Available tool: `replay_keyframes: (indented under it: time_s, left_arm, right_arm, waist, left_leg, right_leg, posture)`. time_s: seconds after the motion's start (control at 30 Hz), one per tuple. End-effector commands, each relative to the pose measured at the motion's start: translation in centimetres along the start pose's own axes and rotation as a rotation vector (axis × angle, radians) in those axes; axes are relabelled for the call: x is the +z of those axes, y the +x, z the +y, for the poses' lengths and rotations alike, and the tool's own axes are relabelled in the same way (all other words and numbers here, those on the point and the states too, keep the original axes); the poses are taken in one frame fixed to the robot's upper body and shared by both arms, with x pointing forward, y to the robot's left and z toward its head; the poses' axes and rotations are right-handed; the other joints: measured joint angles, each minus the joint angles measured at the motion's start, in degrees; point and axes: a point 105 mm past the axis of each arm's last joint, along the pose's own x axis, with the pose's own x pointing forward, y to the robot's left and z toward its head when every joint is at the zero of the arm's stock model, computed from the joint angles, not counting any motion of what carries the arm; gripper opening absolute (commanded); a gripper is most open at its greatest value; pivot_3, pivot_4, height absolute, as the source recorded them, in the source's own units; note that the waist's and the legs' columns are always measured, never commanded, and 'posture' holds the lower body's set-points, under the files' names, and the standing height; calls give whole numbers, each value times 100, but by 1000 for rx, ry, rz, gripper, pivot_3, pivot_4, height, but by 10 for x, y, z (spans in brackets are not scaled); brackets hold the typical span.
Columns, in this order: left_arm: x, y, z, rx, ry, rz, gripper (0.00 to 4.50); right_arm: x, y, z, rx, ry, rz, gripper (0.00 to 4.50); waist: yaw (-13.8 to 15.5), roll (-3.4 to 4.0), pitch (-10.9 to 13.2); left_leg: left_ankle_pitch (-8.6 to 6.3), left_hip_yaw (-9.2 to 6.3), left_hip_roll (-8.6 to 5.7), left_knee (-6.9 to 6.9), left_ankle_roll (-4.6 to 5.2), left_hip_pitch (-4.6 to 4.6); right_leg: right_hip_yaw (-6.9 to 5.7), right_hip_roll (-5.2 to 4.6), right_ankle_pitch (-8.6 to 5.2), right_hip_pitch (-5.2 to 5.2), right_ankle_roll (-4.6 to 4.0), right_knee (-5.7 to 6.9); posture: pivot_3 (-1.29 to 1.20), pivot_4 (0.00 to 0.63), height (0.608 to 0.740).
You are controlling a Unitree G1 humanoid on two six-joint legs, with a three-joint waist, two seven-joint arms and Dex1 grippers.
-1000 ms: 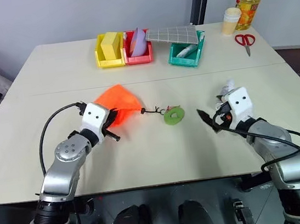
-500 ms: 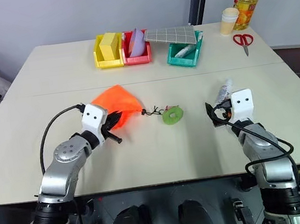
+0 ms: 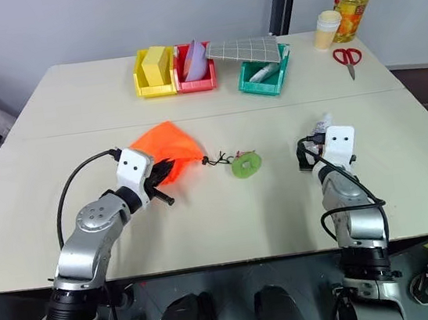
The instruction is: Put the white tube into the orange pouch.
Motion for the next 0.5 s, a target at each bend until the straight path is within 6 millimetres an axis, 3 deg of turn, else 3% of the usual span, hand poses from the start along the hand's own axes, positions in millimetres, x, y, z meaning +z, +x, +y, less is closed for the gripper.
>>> replay_keyframes:
  time_s: [0.03, 0.07, 0.17, 0.33, 0.5]
  left_arm:
    - [13, -1, -1, -1, 24, -49, 12]
    - [13, -1, -1, -2, 24, -49, 12]
    - [13, -1, -2, -3, 24, -48, 0]
    - [13, -1, -3, -8, 25, -48, 0]
    - [11, -1, 0, -7, 24, -49, 0]
  right_arm:
    - [8, 3, -7, -56, 8, -36, 4500]
    - [8, 3, -7, -60, 8, -39, 4500]
    - [9, 4, -7, -62, 4, -50, 3677]
    - [15, 1, 4, 4, -11, -85, 1340]
    - [29, -6, 16, 91, -122, -144, 1340]
  waist:
    - [-4, 0, 0]
    - [-5, 1, 0]
    - [-7, 1, 1]
    - [-10, 2, 1]
    - [-14, 4, 2]
  left_leg:
    - [0, 1, 0, 0, 0, 0]
    - [1, 1, 0, 0, -1, 0]
    - [2, 1, 0, -1, -3, 0]
    - [2, 2, 0, -2, -3, 0]
    - [2, 2, 0, -4, -4, 0]
  right_leg:
    - [0, 0, 0, -1, 0, 0]
    - [0, 0, 0, -1, 0, 1]
    - [1, 0, 0, -2, 0, 2]
    - [1, 0, 0, -3, 0, 2]
    - [2, 1, 0, -5, 0, 2]
  posture:
    - [0, 150, 740]
    - [0, 150, 740]
    - [0, 150, 740]
    - [0, 150, 740]
    - [0, 150, 740]
